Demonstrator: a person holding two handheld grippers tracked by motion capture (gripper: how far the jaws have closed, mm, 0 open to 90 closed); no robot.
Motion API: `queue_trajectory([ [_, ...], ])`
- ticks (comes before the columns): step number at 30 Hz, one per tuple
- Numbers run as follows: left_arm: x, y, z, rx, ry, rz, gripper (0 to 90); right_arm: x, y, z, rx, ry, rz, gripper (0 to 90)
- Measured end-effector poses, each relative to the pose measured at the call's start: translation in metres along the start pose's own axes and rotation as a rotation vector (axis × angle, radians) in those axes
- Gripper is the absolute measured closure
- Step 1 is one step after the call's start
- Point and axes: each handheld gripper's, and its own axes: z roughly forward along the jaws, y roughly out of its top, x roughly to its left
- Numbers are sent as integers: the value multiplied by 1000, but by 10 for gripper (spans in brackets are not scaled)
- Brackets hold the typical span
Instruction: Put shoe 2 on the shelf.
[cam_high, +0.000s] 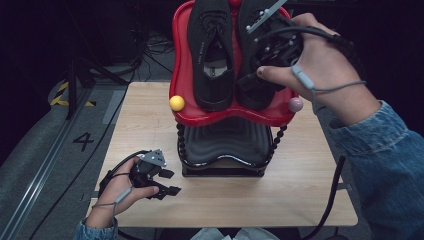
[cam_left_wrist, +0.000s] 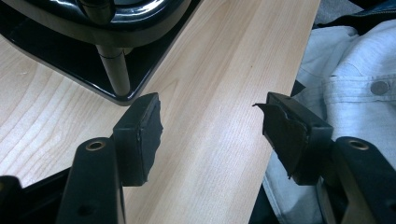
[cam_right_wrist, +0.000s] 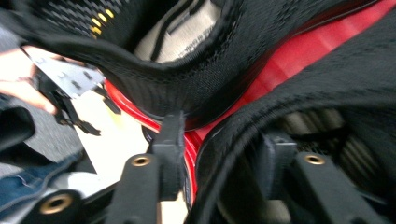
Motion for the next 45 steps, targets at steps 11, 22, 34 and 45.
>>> queue_trajectory([
  [11,1,-1,-1,-1,3,-3,379,-2,-12,-40,-127,37,-14,513],
  [22,5,-2,-2,7,8,-8,378,-10,-35,-72,-214,37,-18,471],
  [34,8,-4,-5,11,16,-15,376,-27,-74,-94,-250,2,25,438],
  [45,9,-6,-7,7,18,-25,375,-49,-108,-103,-244,-34,85,425],
])
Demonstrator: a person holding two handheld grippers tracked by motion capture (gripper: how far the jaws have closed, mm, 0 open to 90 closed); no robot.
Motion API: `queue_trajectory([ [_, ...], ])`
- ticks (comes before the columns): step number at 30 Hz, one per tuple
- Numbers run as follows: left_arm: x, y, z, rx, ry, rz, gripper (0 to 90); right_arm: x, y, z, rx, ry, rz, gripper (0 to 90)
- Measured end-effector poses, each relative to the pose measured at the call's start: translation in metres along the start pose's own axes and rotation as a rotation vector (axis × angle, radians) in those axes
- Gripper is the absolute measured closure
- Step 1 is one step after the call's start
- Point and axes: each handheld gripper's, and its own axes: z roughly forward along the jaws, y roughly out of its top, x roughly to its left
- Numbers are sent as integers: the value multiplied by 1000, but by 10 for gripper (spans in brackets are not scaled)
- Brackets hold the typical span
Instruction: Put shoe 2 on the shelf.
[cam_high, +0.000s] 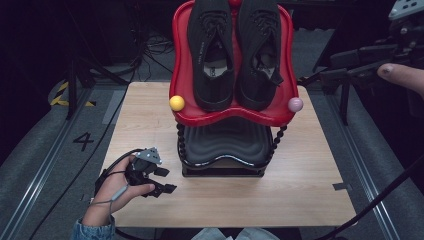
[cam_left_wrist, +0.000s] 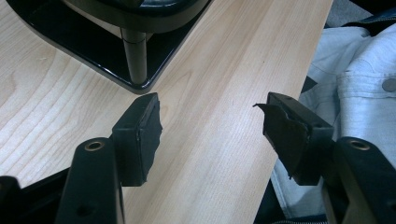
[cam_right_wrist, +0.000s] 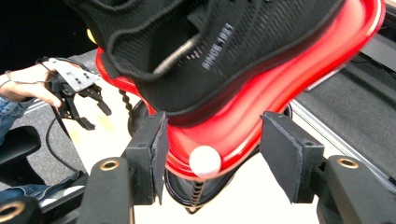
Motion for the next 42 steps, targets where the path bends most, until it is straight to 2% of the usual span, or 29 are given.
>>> queue_trajectory([
  [6,1,-1,0,1,2,-8,374,-10,-17,-3,-3,-11,29,421],
  [11,2,-1,0,12,6,-7,368,-19,-34,0,19,-33,59,421],
  [14,2,-1,0,14,5,-12,366,-25,-44,7,41,-53,75,421],
  [19,3,-3,0,8,4,-18,362,-32,-58,16,70,-61,92,419],
  [24,4,-4,0,22,8,-31,358,-41,-77,28,93,-73,127,416],
  [28,6,-5,0,21,17,-30,357,-45,-93,38,105,-58,149,413],
  [42,8,-7,-1,25,26,-40,354,-54,-139,67,151,-62,193,403],
])
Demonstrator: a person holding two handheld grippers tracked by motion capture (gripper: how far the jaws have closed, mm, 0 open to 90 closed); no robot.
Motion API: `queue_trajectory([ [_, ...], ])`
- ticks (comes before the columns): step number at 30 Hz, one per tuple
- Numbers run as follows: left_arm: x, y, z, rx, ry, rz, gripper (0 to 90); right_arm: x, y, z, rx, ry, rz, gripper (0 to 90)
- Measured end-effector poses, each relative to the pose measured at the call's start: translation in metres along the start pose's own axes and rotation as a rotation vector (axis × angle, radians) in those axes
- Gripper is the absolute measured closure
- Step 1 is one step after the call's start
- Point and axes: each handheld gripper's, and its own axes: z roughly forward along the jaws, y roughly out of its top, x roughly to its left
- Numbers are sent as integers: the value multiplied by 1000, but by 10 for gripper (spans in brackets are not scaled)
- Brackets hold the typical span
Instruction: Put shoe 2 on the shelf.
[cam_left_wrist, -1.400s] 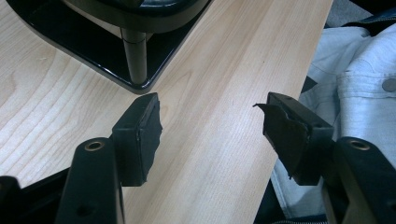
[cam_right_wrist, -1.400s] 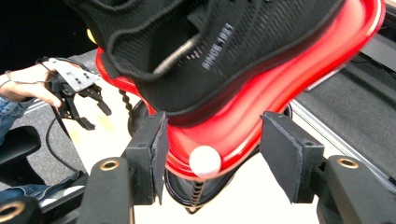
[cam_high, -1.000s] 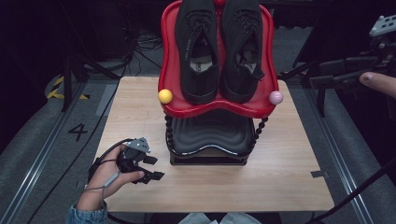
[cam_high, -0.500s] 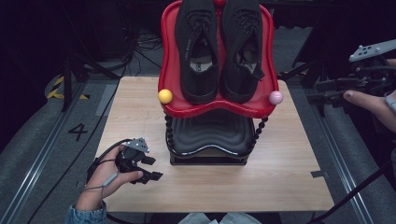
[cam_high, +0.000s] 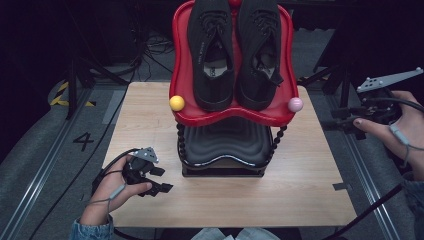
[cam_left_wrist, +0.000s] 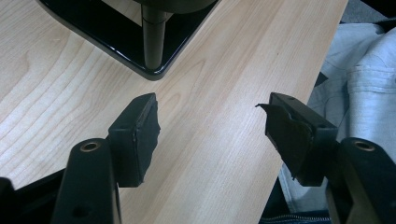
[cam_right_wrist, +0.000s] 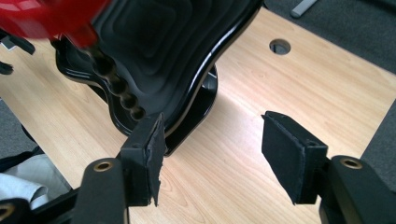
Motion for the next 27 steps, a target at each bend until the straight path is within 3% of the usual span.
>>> queue_trajectory([
  [10,1,-1,-1,4,6,-4,350,-5,-27,25,18,0,31,394],
  [15,1,-2,-1,8,12,-4,332,-7,-46,44,36,32,59,393],
  [27,3,-3,-1,9,24,-12,328,-11,-82,83,58,46,95,385],
])
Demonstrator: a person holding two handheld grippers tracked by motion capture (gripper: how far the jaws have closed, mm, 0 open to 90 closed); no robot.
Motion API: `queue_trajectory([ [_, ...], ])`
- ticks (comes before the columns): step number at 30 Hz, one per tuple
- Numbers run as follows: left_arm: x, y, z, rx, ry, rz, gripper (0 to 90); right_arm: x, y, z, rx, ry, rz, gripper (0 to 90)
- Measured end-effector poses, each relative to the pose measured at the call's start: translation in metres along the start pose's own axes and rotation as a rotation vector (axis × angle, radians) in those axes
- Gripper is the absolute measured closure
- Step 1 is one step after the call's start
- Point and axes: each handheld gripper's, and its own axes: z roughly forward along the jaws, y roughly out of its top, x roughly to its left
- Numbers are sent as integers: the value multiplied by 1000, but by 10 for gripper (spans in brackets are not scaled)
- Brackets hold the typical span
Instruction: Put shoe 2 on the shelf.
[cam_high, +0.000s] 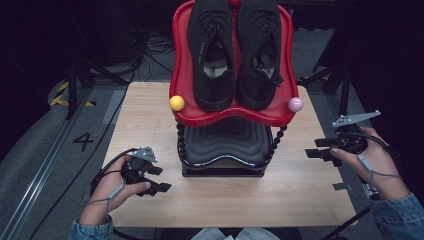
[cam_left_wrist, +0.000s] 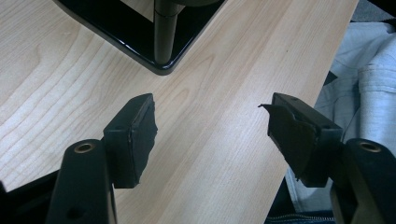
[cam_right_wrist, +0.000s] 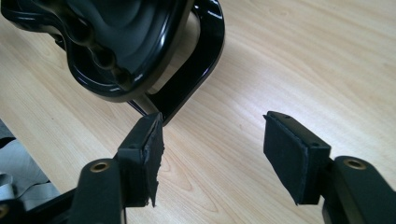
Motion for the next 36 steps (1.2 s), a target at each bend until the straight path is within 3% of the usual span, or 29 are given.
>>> queue_trajectory([
  [10,2,-1,-1,-7,10,-5,322,-5,-25,32,24,3,19,385],
  [13,2,-2,-1,-7,10,-13,320,-6,-33,40,32,-16,22,385],
  [21,5,-4,-5,-20,23,-28,315,-9,-52,50,-36,-7,67,387],
  [34,7,-5,-5,-16,29,-34,313,-14,-63,66,37,-38,68,386],
  [36,7,-6,-4,-11,25,-39,313,-18,-68,70,71,-45,92,385],
])
